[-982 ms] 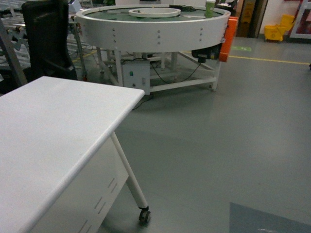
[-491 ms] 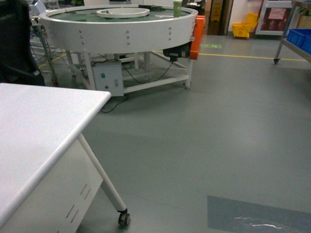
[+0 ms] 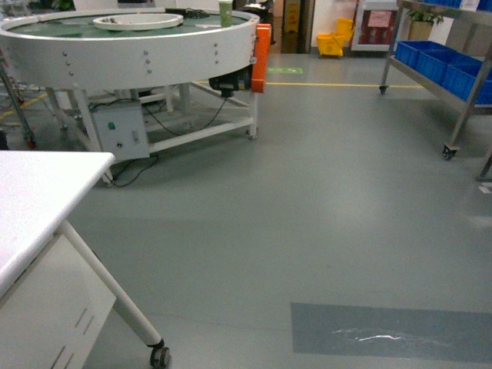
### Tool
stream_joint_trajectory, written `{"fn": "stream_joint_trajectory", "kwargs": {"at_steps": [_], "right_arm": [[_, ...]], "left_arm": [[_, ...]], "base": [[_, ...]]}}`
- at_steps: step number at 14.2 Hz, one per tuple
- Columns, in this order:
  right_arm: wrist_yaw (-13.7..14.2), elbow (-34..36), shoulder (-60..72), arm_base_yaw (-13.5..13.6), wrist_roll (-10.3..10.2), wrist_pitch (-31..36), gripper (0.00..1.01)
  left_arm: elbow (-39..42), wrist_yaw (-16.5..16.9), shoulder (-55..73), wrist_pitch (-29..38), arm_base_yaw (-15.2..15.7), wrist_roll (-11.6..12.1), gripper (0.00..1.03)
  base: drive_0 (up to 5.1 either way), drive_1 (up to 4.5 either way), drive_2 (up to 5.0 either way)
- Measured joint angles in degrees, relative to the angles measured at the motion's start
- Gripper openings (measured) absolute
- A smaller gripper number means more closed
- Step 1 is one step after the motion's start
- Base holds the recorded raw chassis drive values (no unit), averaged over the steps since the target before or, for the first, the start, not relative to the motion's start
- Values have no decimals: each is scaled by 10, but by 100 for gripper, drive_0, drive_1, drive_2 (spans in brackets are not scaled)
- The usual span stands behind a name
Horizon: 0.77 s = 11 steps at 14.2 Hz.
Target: Pick red block from blue box to shelf
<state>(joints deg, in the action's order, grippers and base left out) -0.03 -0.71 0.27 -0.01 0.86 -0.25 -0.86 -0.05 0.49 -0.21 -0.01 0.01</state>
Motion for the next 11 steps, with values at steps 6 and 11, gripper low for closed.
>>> {"fn": "stream_joint_trajectory", "kwargs": {"at_steps": [6,11], "right_arm": [[0,0,0,0,0,0,28],[0,0,0,0,0,2,28]], "left_arm": [[0,0,0,0,0,0,98],[0,0,0,2,0,0,98]], "base": [[-148,-148,-148],[-50,101,-202]]}}
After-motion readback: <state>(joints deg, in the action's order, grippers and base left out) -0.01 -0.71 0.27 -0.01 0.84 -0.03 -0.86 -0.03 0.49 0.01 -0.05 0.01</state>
